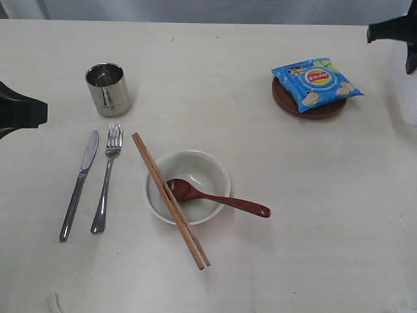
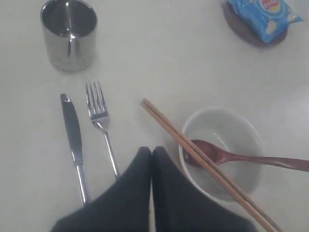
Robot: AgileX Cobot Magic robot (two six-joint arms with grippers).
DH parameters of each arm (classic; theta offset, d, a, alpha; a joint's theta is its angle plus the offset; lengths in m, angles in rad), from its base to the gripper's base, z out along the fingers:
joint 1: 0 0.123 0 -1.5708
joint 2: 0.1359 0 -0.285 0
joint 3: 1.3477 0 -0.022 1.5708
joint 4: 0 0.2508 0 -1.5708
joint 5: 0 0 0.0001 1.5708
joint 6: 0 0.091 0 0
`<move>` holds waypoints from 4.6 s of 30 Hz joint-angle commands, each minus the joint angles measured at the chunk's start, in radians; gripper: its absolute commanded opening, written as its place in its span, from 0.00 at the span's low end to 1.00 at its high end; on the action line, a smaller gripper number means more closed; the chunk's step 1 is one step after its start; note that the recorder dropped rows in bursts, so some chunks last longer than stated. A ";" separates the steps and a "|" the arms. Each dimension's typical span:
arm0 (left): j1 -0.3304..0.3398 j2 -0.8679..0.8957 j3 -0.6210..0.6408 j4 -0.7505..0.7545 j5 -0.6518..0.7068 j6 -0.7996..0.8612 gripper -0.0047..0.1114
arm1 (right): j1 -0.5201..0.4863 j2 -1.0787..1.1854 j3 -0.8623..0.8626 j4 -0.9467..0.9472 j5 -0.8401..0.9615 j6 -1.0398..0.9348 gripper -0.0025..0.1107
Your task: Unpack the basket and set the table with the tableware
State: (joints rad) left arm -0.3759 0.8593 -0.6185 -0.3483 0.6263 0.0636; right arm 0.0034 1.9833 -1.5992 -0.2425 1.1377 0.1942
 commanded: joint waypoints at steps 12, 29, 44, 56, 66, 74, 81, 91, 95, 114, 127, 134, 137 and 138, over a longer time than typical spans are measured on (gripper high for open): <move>-0.006 0.002 0.006 -0.005 -0.014 -0.001 0.04 | 0.139 0.129 0.054 0.066 -0.240 0.024 0.02; -0.006 0.002 0.006 -0.014 -0.011 -0.001 0.04 | 0.328 0.129 0.054 0.256 -0.329 0.074 0.02; -0.006 0.002 0.006 -0.019 -0.007 0.002 0.04 | 0.433 0.220 -0.037 0.351 -0.357 0.091 0.02; -0.006 0.002 0.006 -0.019 -0.010 0.002 0.04 | 0.450 0.220 -0.120 0.337 -0.296 0.098 0.02; -0.006 0.002 0.006 -0.019 -0.002 0.004 0.04 | 0.359 0.216 -0.120 0.215 -0.227 0.130 0.02; -0.006 0.002 0.006 -0.023 -0.011 0.004 0.04 | 0.301 0.216 -0.120 0.248 -0.288 0.145 0.02; -0.006 0.002 0.006 -0.023 -0.015 0.006 0.04 | 0.303 0.216 -0.120 0.265 -0.285 0.150 0.02; -0.006 0.002 0.006 -0.023 -0.015 0.006 0.04 | 0.336 0.216 -0.120 0.293 -0.294 0.175 0.02; -0.006 0.002 0.006 -0.023 -0.015 0.006 0.04 | 0.336 0.216 -0.120 0.293 -0.295 0.175 0.02; -0.006 0.002 0.006 -0.023 -0.015 0.007 0.04 | 0.336 0.196 -0.120 0.263 -0.261 0.070 0.52; -0.006 0.002 0.006 -0.015 -0.019 0.012 0.04 | 0.336 -0.076 -0.120 0.079 -0.163 -0.084 0.14; -0.006 0.002 0.006 0.026 -0.028 0.012 0.04 | 0.336 -0.281 0.101 0.096 -0.329 -0.055 0.02; -0.006 0.002 0.006 0.026 -0.035 0.012 0.04 | 0.338 -0.450 0.343 0.157 -0.645 -0.047 0.02; -0.006 0.002 0.006 0.026 -0.039 0.012 0.04 | 0.342 -0.512 0.441 0.177 -0.776 -0.065 0.02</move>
State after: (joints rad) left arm -0.3759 0.8593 -0.6185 -0.3305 0.6051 0.0691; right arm 0.3420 1.6122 -1.3524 -0.1154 0.6502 0.1384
